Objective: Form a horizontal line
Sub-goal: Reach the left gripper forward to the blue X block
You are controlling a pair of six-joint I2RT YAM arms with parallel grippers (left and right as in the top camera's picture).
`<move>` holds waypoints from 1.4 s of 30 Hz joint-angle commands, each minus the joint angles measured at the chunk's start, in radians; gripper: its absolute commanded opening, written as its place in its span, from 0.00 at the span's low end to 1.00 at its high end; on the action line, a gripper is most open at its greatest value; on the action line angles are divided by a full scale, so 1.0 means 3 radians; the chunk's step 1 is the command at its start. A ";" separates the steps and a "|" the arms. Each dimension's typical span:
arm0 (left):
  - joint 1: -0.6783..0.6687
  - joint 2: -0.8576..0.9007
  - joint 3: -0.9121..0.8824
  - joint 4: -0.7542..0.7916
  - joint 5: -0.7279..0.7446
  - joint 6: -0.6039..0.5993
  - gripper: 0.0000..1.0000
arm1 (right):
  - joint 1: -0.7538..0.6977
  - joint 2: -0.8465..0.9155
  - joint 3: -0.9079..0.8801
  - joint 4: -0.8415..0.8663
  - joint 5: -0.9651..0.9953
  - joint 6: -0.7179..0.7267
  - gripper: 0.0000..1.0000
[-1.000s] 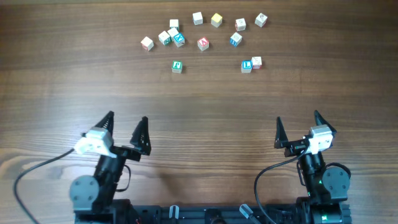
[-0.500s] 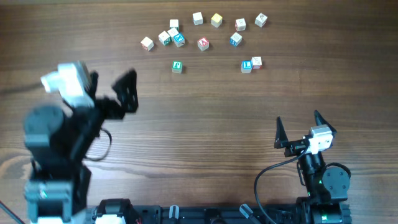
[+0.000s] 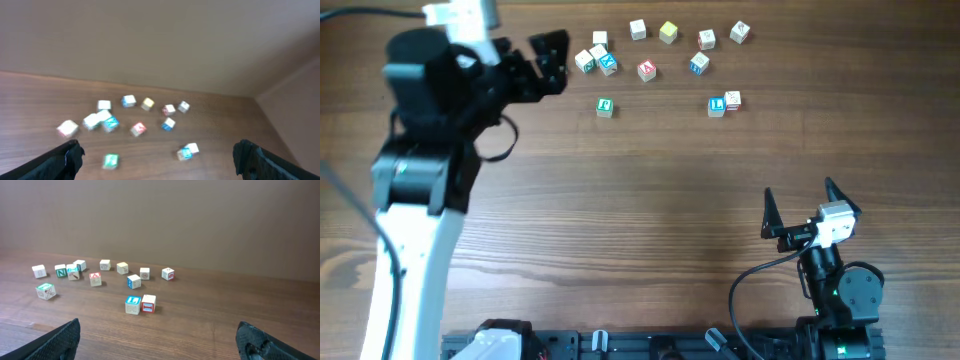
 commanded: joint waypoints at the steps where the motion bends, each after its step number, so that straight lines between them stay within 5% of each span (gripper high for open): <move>1: -0.0126 0.0313 0.0043 0.0257 0.0299 -0.0070 1.00 | 0.0014 -0.0020 -0.0001 0.0017 0.0034 -0.0047 1.00; 5: -0.0192 0.0724 0.0043 0.0510 0.0259 -0.0128 1.00 | 0.0014 -0.0020 -0.0001 0.0017 0.0034 -0.0046 1.00; 11: -0.0224 0.1456 0.0043 0.0618 -0.0615 -0.1142 1.00 | 0.0014 -0.0020 -0.0001 0.0017 0.0034 -0.0047 1.00; 14: -0.0224 0.1781 0.0043 0.0776 -0.0652 -0.1376 0.98 | 0.0014 -0.0020 -0.0001 0.0017 0.0034 -0.0046 1.00; 22: -0.0322 0.2378 0.0043 0.1333 -0.0704 -0.1405 0.97 | 0.0014 -0.0020 -0.0001 0.0017 0.0034 -0.0046 1.00; 42: -0.0701 0.3263 0.0043 0.2471 -0.1750 -0.1350 1.00 | 0.0014 -0.0020 -0.0001 0.0017 0.0034 -0.0046 1.00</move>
